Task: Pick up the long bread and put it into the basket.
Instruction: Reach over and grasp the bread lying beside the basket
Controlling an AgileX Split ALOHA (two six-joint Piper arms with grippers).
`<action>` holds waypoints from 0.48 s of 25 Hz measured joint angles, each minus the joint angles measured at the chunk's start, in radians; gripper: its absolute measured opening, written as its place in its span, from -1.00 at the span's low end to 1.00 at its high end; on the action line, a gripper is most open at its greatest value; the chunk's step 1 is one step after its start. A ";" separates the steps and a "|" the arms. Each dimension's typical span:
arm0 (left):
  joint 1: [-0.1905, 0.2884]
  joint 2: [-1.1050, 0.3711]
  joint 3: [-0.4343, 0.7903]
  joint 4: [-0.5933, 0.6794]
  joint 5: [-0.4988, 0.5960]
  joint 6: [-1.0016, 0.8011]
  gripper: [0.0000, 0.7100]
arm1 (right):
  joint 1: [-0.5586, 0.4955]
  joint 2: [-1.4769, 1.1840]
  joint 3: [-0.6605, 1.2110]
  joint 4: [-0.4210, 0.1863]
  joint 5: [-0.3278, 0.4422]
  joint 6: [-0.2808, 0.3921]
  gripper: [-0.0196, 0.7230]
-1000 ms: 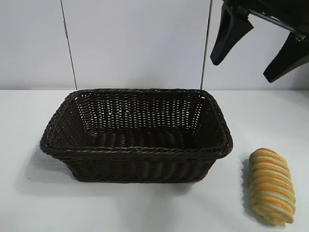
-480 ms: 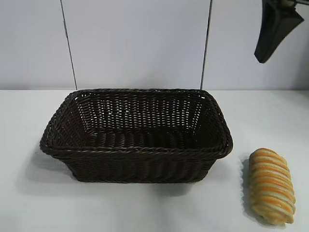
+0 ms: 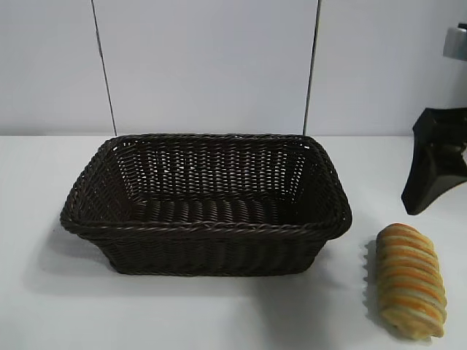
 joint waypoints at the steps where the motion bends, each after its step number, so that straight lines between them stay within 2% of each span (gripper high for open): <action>1: 0.000 0.000 0.000 0.000 0.000 0.000 0.96 | 0.000 0.000 0.010 -0.005 -0.021 0.013 0.92; 12: 0.000 0.000 0.000 0.000 0.000 0.000 0.96 | 0.000 0.208 0.027 -0.013 -0.206 0.060 0.92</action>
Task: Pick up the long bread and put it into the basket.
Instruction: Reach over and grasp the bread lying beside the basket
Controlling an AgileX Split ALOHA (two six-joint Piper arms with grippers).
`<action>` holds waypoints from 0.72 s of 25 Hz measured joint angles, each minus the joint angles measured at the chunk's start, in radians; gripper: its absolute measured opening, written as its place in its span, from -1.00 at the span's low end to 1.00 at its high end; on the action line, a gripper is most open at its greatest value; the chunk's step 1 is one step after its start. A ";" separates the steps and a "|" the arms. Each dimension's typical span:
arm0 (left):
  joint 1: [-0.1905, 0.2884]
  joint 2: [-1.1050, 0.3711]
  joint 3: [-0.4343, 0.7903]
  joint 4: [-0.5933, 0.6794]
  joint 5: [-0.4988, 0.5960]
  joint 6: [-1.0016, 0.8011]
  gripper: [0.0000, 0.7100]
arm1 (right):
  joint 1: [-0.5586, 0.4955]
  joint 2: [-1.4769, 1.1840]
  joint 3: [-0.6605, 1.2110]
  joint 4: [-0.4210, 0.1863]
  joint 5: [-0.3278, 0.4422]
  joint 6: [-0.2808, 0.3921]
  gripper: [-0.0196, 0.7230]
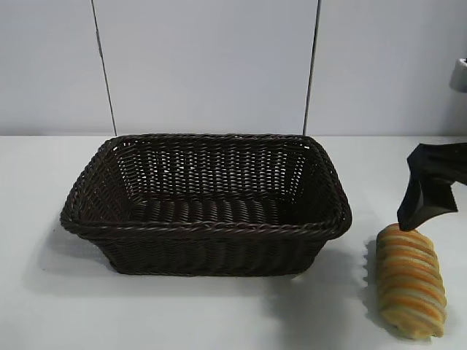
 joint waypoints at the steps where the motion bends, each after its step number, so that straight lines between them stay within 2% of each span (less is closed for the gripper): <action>1: 0.000 0.000 0.000 0.000 0.000 0.000 0.96 | 0.000 0.023 0.000 0.000 -0.017 0.001 0.92; 5: 0.000 0.000 0.000 0.000 0.000 0.000 0.96 | 0.000 0.100 0.000 0.003 -0.053 0.002 0.92; 6: 0.000 0.000 0.000 0.000 0.000 0.000 0.96 | 0.000 0.113 0.000 0.004 -0.060 0.003 0.86; 7: 0.000 0.000 0.000 0.000 0.000 0.000 0.96 | 0.000 0.121 0.000 0.004 -0.064 0.003 0.75; 8: 0.000 0.000 0.000 0.000 0.000 0.000 0.96 | 0.000 0.124 0.000 0.005 -0.068 0.004 0.56; 12: 0.000 0.000 0.000 0.000 0.000 0.000 0.96 | 0.001 0.125 0.000 0.008 -0.069 0.036 -0.39; 13: 0.000 0.000 0.000 0.000 0.000 0.000 0.96 | 0.001 0.125 0.000 0.008 -0.069 0.042 -0.58; 15: 0.000 0.000 0.000 0.000 0.000 0.000 0.96 | 0.001 0.125 0.000 0.008 -0.066 0.046 -0.69; 18: 0.000 0.000 0.000 0.000 0.000 0.000 0.96 | 0.001 0.094 -0.010 0.008 -0.026 0.048 -0.69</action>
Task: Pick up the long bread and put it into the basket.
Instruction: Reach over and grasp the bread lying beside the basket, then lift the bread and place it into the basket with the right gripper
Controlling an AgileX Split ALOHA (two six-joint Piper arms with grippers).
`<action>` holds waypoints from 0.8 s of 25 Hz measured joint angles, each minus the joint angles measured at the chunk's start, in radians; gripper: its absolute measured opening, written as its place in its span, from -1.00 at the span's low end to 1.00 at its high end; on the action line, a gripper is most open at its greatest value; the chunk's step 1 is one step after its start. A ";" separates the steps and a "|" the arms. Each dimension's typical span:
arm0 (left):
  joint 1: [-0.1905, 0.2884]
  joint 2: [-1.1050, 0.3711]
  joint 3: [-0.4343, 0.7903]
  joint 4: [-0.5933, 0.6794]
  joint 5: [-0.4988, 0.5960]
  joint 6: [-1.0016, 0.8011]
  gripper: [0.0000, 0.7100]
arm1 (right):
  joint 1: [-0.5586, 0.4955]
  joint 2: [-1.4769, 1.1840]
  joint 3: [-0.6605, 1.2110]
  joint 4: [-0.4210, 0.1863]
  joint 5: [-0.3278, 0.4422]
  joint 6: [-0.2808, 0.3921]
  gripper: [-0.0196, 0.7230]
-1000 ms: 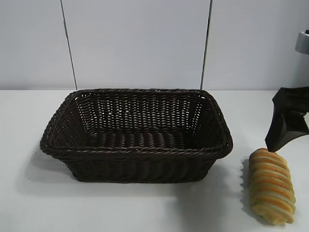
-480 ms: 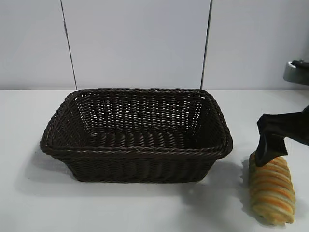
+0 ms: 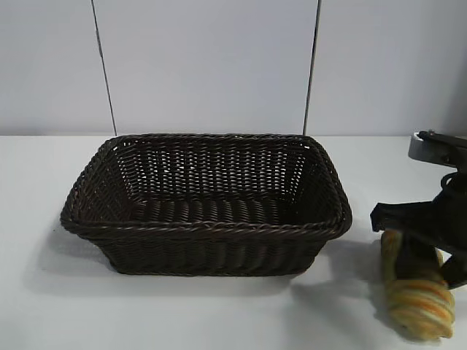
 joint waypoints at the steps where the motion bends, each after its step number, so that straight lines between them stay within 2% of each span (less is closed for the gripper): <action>1: 0.000 0.000 0.000 0.000 0.000 0.000 0.96 | 0.000 -0.022 -0.010 0.000 0.022 0.000 -0.69; 11: 0.000 0.000 0.000 0.000 0.000 0.000 0.96 | 0.000 -0.209 -0.264 -0.039 0.282 -0.002 -0.74; 15: 0.000 0.000 0.000 0.000 0.000 0.000 0.96 | 0.000 -0.207 -0.315 -0.041 0.324 -0.017 -0.74; 20: 0.000 0.000 0.000 0.000 0.000 0.000 0.96 | 0.024 -0.177 -0.363 -0.033 0.335 -0.042 -0.74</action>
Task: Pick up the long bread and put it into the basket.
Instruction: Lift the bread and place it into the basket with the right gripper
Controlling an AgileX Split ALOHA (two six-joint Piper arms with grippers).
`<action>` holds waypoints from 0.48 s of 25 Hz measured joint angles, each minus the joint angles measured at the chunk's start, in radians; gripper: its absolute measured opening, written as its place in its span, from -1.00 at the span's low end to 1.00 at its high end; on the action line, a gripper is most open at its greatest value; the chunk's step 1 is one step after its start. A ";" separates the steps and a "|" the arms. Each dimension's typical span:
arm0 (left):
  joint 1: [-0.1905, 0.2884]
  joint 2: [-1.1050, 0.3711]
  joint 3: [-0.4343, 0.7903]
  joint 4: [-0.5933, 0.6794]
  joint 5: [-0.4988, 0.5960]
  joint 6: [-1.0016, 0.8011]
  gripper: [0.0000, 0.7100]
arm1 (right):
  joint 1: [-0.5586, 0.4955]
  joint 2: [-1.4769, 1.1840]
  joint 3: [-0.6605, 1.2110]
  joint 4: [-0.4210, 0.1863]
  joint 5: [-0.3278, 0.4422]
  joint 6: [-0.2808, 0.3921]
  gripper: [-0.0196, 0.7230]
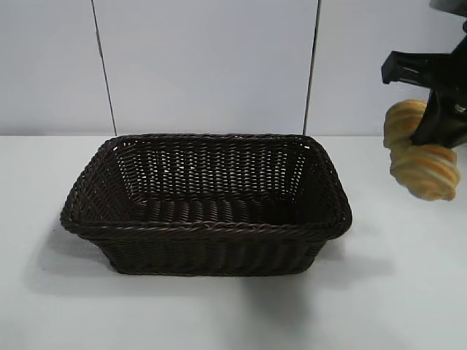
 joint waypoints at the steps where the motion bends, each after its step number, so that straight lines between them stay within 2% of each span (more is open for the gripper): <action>1: 0.000 0.000 0.000 0.000 0.000 0.000 0.96 | 0.016 0.014 -0.014 0.008 0.002 -0.005 -0.74; 9: 0.000 0.000 0.000 0.000 0.000 0.000 0.96 | 0.218 0.208 -0.214 0.020 0.034 -0.025 -0.75; 10: 0.000 0.000 0.000 0.000 0.000 0.000 0.96 | 0.242 0.234 -0.244 0.019 0.044 -0.051 -0.75; 12: 0.000 0.000 0.000 0.000 0.000 0.000 0.96 | 0.280 0.292 -0.315 0.019 0.063 -0.150 -0.75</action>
